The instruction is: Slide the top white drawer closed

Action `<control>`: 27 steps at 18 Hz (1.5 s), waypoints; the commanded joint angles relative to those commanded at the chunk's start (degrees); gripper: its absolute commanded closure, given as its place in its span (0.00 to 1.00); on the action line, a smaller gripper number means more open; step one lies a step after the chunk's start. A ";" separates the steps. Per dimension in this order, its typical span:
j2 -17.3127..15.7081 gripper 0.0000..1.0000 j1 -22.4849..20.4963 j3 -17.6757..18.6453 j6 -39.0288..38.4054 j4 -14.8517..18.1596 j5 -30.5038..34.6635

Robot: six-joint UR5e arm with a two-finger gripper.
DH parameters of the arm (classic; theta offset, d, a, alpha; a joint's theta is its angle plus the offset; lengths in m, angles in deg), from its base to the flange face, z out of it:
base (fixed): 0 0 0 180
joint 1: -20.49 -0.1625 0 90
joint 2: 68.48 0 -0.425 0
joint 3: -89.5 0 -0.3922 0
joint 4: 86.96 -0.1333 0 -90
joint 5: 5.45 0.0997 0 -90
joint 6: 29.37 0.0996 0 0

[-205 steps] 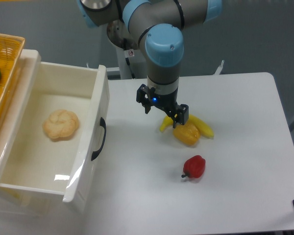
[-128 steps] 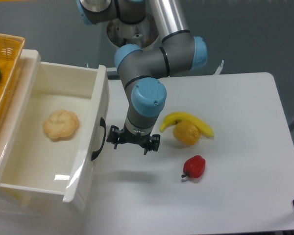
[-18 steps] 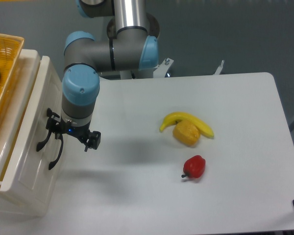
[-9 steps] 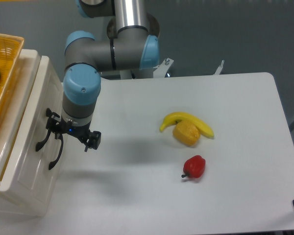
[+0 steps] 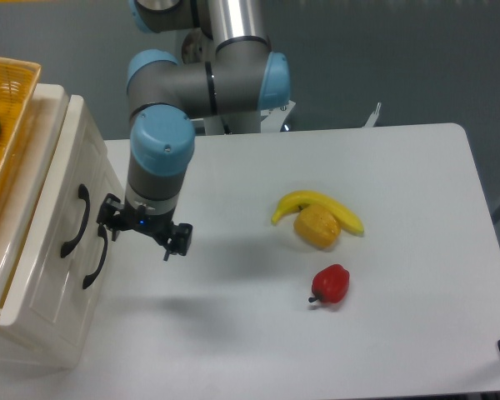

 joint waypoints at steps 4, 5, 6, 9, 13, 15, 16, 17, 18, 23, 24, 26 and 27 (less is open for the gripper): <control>-0.79 0.00 -3.16 0.17 7.18 0.09 3.35; -1.32 0.00 -3.95 0.26 9.56 0.00 4.05; -1.50 0.00 -4.92 0.27 11.58 0.00 4.84; -1.76 0.00 -7.29 0.27 18.78 0.09 7.83; -2.38 0.00 -9.93 0.97 27.84 1.14 12.67; -3.08 0.00 -12.12 0.97 32.93 2.63 13.64; -3.25 0.00 -13.09 0.88 36.18 2.81 13.73; -3.52 0.00 -14.06 0.97 39.87 3.07 13.82; -3.69 0.00 -15.02 0.97 43.38 3.69 14.08; -4.83 0.00 -20.47 0.97 55.44 4.39 15.40; -5.10 0.00 -21.61 0.97 57.90 4.48 15.40; -5.71 0.00 -23.11 0.97 61.95 5.44 15.57; -6.07 0.00 -23.99 0.97 63.35 5.80 15.75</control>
